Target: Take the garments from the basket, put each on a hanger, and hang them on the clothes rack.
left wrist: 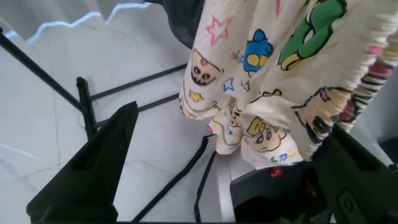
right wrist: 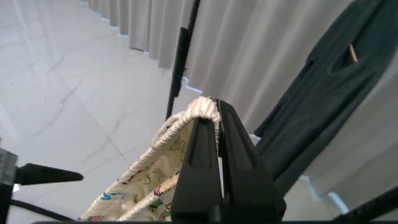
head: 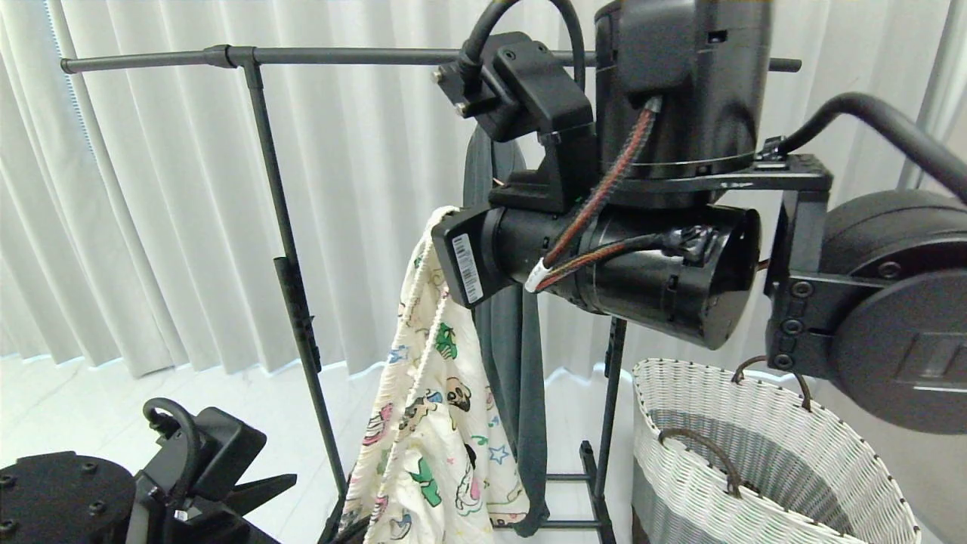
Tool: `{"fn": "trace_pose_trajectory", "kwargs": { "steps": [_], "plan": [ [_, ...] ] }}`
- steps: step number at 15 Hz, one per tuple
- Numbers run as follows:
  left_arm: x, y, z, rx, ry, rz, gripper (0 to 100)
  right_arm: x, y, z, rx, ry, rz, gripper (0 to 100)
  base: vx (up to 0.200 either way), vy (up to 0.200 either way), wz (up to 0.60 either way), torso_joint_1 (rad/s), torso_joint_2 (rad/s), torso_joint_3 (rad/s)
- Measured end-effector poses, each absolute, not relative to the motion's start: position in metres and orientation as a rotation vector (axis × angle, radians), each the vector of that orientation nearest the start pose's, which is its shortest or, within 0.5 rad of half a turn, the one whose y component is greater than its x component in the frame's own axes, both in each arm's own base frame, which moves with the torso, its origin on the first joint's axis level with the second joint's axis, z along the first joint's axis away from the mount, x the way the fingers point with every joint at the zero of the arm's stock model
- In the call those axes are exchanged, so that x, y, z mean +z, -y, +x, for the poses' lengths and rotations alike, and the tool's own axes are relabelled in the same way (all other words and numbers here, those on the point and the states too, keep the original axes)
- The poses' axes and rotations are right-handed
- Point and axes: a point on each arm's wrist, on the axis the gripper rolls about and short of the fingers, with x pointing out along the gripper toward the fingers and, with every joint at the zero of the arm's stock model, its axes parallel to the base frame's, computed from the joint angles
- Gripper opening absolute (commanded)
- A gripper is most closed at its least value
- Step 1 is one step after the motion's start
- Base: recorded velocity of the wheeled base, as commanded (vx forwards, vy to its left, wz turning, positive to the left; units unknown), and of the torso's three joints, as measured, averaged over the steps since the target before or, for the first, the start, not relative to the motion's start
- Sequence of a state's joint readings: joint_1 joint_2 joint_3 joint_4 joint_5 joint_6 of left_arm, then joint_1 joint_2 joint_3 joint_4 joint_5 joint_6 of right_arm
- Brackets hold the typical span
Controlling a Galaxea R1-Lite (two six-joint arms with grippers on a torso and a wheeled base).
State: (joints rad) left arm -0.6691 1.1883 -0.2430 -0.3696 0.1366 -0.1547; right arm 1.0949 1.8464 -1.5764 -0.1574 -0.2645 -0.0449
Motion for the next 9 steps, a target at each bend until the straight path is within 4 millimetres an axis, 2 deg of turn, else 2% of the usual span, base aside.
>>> {"fn": "trace_pose_trajectory", "kwargs": {
  "steps": [2,5,8,9],
  "plan": [
    [0.130,0.084,0.112,-0.461,-0.539,0.121,0,0.299,-0.311,0.179,0.800,-0.092,-0.138,0,0.000,0.000,0.00,0.000,0.00,0.000],
    [0.146,0.086,0.117,-0.422,-0.448,0.208,0,0.292,-0.270,0.186,0.724,-0.138,-0.187,0,0.000,0.000,0.00,0.000,0.00,0.000],
    [0.187,0.095,0.127,-0.428,-0.386,0.196,0,0.286,-0.214,0.179,0.638,-0.214,-0.229,0,0.000,0.000,0.00,0.000,0.00,0.000],
    [0.206,0.098,0.130,-0.432,-0.381,0.194,0,0.285,-0.195,0.173,0.612,-0.243,-0.243,0,0.000,0.000,0.00,0.000,0.00,0.000]
  ]
}}
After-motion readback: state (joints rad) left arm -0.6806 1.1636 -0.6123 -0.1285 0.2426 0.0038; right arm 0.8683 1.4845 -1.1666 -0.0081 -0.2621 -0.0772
